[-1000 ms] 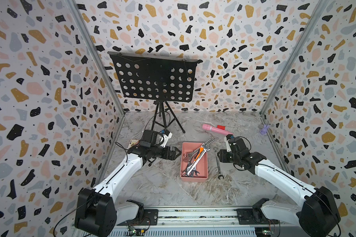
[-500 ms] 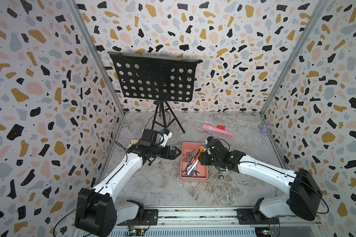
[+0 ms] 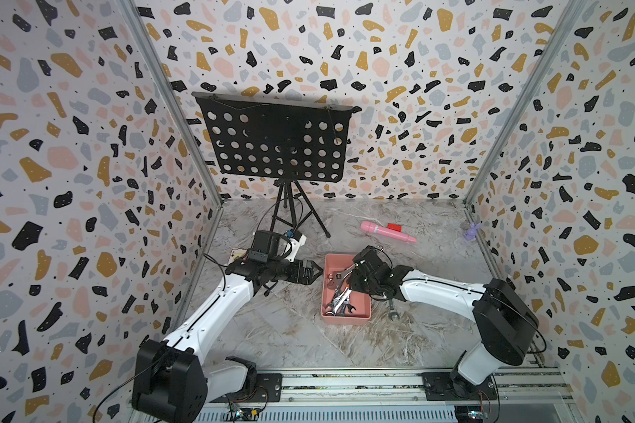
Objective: Take out the wrench from the storage box
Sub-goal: Pick up the wrench from the storage box.
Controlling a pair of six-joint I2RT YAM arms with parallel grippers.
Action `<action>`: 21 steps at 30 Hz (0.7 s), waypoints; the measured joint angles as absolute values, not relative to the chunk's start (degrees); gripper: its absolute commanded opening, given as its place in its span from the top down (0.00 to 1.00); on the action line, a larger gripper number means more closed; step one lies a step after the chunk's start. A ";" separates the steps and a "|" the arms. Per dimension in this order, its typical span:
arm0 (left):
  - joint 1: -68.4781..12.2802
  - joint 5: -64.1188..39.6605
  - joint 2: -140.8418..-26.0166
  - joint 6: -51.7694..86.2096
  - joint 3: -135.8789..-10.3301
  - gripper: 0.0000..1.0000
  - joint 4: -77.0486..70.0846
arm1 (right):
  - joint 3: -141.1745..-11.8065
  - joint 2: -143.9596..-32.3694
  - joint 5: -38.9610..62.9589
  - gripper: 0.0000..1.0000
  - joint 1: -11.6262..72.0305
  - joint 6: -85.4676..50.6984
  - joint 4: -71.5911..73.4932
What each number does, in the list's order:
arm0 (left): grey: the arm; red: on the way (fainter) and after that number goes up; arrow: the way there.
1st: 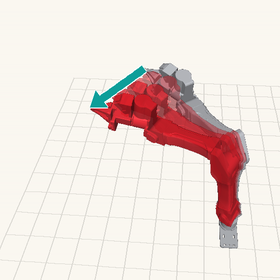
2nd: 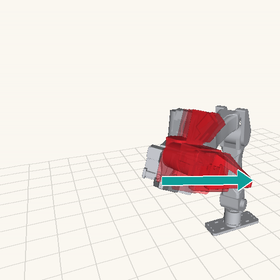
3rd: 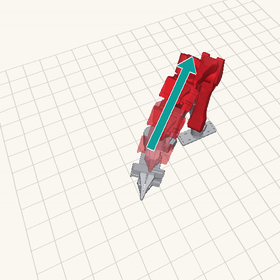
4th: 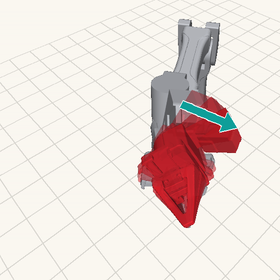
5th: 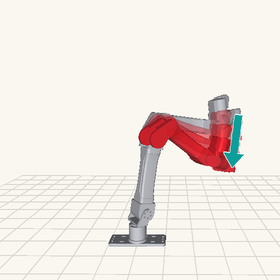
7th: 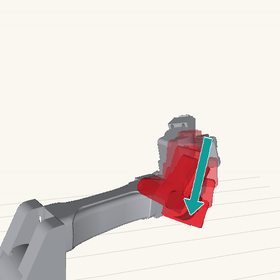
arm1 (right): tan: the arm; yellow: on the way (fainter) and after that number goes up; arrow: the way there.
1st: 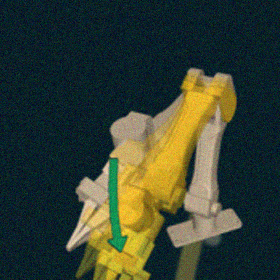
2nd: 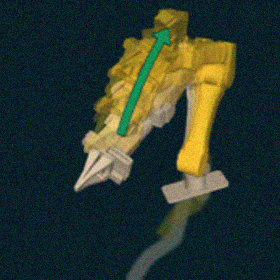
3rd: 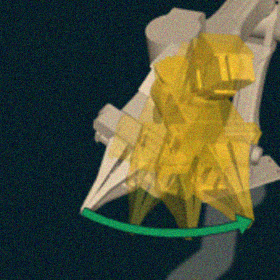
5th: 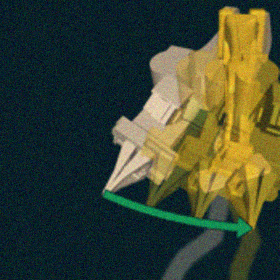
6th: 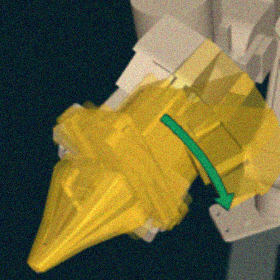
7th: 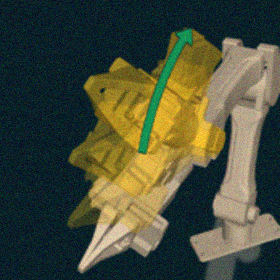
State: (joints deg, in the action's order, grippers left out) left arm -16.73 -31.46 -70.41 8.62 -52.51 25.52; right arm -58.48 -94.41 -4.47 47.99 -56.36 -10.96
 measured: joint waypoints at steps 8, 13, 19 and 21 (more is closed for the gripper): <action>-16.73 -31.48 -69.97 8.62 -52.07 0.00 25.54 | -59.46 -96.03 -4.16 0.85 48.01 -59.40 -9.41; -16.73 -31.51 -69.71 8.62 -51.77 0.00 25.67 | -59.59 -95.72 -4.58 0.90 47.94 -59.66 -8.95; -16.73 -31.73 -69.71 8.60 -51.77 0.00 25.65 | -59.61 -94.89 -4.91 1.00 48.18 -59.53 -9.30; -16.73 -31.73 -69.71 8.60 -51.77 0.00 25.67 | -59.64 -94.74 -5.08 1.00 48.27 -59.24 -9.37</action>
